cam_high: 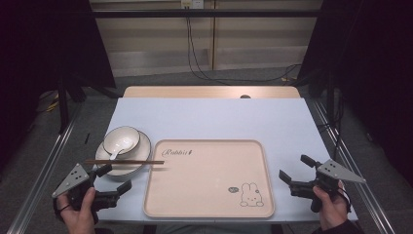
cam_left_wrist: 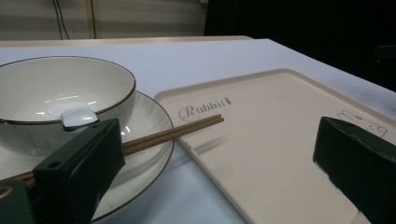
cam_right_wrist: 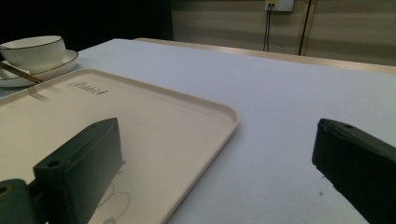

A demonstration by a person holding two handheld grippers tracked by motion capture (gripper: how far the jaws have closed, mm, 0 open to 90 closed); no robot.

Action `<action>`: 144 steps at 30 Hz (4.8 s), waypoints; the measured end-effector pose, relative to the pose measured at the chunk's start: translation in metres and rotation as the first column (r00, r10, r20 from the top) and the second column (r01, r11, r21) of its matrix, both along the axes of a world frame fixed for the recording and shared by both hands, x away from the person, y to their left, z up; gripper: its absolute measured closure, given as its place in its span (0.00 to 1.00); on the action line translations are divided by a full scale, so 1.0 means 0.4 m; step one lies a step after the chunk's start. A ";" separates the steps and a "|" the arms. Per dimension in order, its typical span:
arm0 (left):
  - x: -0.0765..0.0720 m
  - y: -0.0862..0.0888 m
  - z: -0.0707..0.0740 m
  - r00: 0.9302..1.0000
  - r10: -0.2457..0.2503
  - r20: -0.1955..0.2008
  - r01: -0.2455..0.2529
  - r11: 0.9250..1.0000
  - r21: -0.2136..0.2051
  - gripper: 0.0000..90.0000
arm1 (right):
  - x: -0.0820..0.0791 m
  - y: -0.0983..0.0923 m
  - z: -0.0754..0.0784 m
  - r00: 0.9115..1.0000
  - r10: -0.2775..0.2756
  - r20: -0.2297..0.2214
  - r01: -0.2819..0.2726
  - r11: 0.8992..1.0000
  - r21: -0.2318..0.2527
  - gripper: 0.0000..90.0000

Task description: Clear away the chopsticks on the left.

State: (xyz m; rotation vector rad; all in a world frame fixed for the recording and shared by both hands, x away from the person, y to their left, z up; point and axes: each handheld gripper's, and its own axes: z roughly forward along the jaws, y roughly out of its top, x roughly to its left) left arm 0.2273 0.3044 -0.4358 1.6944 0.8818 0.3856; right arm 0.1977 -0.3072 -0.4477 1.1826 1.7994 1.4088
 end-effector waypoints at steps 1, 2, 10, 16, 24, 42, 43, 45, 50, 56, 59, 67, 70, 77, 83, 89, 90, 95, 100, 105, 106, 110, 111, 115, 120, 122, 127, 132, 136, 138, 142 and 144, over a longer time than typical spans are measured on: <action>0.000 0.000 0.000 1.000 -0.002 -0.001 0.002 1.000 0.001 0.02 | 0.000 0.000 0.000 1.000 0.000 0.000 0.000 1.000 0.000 0.02; 0.000 -0.001 0.000 1.000 -0.006 -0.002 0.006 1.000 0.000 0.02 | 0.000 0.002 0.000 1.000 0.002 0.000 -0.002 1.000 -0.007 0.02; 0.002 -0.010 -0.001 0.999 -0.043 -0.013 0.043 0.999 0.003 0.02 | -0.001 0.003 -0.002 1.000 -0.001 -0.003 0.001 1.000 -0.007 0.01; 0.011 -0.013 0.001 0.998 -0.055 -0.024 0.055 0.998 0.005 0.05 | 0.000 0.006 -0.002 1.000 0.000 -0.003 0.000 1.000 -0.005 0.01; 0.031 0.013 0.016 0.997 -0.057 -0.047 0.059 0.997 0.047 0.04 | 0.003 0.005 -0.003 1.000 -0.012 -0.010 0.011 1.000 -0.015 0.02; 0.123 0.122 0.008 0.975 -0.190 -0.114 0.204 0.971 0.124 0.09 | 0.004 0.008 -0.001 1.000 -0.011 0.004 0.011 1.000 -0.025 0.02; 0.129 0.127 0.005 0.974 -0.191 -0.120 0.208 0.967 0.148 0.09 | 0.003 0.008 -0.001 1.000 -0.011 0.005 0.011 1.000 -0.025 0.02; 0.143 0.140 -0.002 0.972 -0.198 -0.124 0.218 0.960 0.176 0.08 | 0.003 0.007 -0.001 1.000 -0.009 0.004 0.009 1.000 -0.030 0.02; 0.169 0.156 -0.002 0.963 -0.231 -0.138 0.258 0.938 0.232 0.07 | 0.004 0.008 -0.001 1.000 -0.007 0.001 0.007 0.999 -0.031 0.02; 0.207 0.166 0.000 0.963 -0.251 -0.101 0.270 0.916 0.296 0.24 | 0.003 0.007 -0.001 1.000 -0.008 0.005 0.008 1.000 -0.023 0.02; 0.216 0.172 -0.004 0.964 -0.247 -0.096 0.265 0.919 0.293 0.35 | 0.003 0.007 -0.001 1.000 -0.007 0.003 0.007 1.000 -0.024 0.02; 0.236 0.164 -0.022 0.950 -0.281 -0.135 0.311 0.878 0.364 0.61 | 0.003 0.009 -0.001 1.000 -0.006 0.000 0.006 1.000 -0.029 0.02; 0.239 0.159 -0.025 0.950 -0.281 -0.139 0.313 0.868 0.386 0.64 | 0.003 0.009 -0.001 1.000 -0.007 0.000 0.007 1.000 -0.029 0.02; 0.248 0.145 -0.033 0.939 -0.307 -0.158 0.345 0.838 0.422 0.72 | 0.003 0.010 -0.001 1.000 -0.006 0.000 0.006 1.000 -0.028 0.02; 0.249 0.136 -0.038 0.927 -0.331 -0.176 0.375 0.815 0.442 0.77 | 0.003 0.011 -0.002 1.000 -0.005 -0.004 0.005 1.000 -0.026 0.02; 0.253 0.127 -0.031 0.904 -0.369 -0.215 0.427 0.786 0.447 0.83 | 0.003 0.011 -0.002 1.000 -0.007 -0.005 0.006 1.000 -0.026 0.02; 0.253 0.124 -0.030 0.900 -0.373 -0.227 0.437 0.782 0.446 0.85 | 0.003 0.011 -0.002 1.000 -0.007 -0.005 0.007 1.000 -0.026 0.02; 0.252 0.116 -0.030 0.884 -0.393 -0.251 0.466 0.773 0.430 0.92 | 0.004 0.011 -0.002 1.000 -0.008 -0.006 0.008 1.000 -0.026 0.02; 0.252 0.115 -0.025 0.882 -0.386 -0.270 0.468 0.782 0.412 0.94 | 0.003 0.011 -0.001 1.000 -0.007 -0.005 0.007 1.000 -0.023 0.02; 0.248 0.115 -0.020 0.884 -0.368 -0.288 0.460 0.798 0.390 0.94 | 0.003 0.011 -0.001 1.000 -0.006 -0.006 0.006 1.000 -0.022 0.02; 0.248 0.116 -0.019 0.881 -0.372 -0.293 0.464 0.801 0.379 0.94 | 0.003 0.011 -0.001 1.000 -0.007 -0.006 0.006 1.000 -0.021 0.02; 0.241 0.117 -0.014 0.886 -0.354 -0.298 0.447 0.821 0.354 0.94 | 0.003 0.011 -0.001 1.000 -0.006 -0.006 0.006 1.000 -0.021 0.02; 0.239 0.116 -0.015 0.887 -0.353 -0.298 0.444 0.831 0.337 0.94 | 0.003 0.011 -0.002 1.000 -0.004 -0.005 0.004 1.000 -0.022 0.02; 0.230 0.114 -0.009 0.891 -0.337 -0.305 0.428 0.849 0.311 0.94 | 0.003 0.012 -0.002 1.000 -0.004 -0.005 0.004 1.000 -0.024 0.02; 0.214 0.106 0.006 0.895 -0.317 -0.314 0.407 0.868 0.283 0.94 | 0.003 0.011 -0.001 1.000 -0.004 -0.004 0.004 1.000 -0.022 0.02; 0.207 0.100 0.012 0.900 -0.295 -0.322 0.391 0.872 0.293 0.94 | 0.003 0.011 -0.001 1.000 -0.003 -0.004 0.003 1.000 -0.021 0.02; 0.176 0.084 0.030 0.907 -0.270 -0.323 0.362 0.892 0.271 0.94 | 0.003 0.012 -0.001 1.000 -0.005 -0.002 0.005 1.000 -0.022 0.02; 0.144 0.054 0.034 0.909 -0.266 -0.319 0.354 0.899 0.259 0.94 | 0.003 0.014 -0.001 1.000 -0.004 -0.002 0.004 1.000 -0.025 0.02; 0.123 0.029 0.037 0.915 -0.252 -0.316 0.335 0.910 0.243 0.94 | 0.003 0.014 -0.001 1.000 -0.005 -0.004 0.004 1.000 -0.022 0.02; 0.112 0.014 0.046 0.920 -0.245 -0.307 0.322 0.918 0.233 0.94 | 0.003 0.014 -0.001 1.000 -0.004 -0.003 0.004 1.000 -0.025 0.02; 0.102 -0.003 0.055 0.928 -0.210 -0.308 0.290 0.926 0.241 0.94 | 0.003 0.014 -0.001 1.000 -0.002 -0.001 0.002 1.000 -0.025 0.02; 0.097 -0.011 0.060 0.927 -0.204 -0.314 0.284 0.930 0.235 0.94 | 0.003 0.014 -0.001 1.000 0.002 0.001 -0.002 1.000 -0.026 0.02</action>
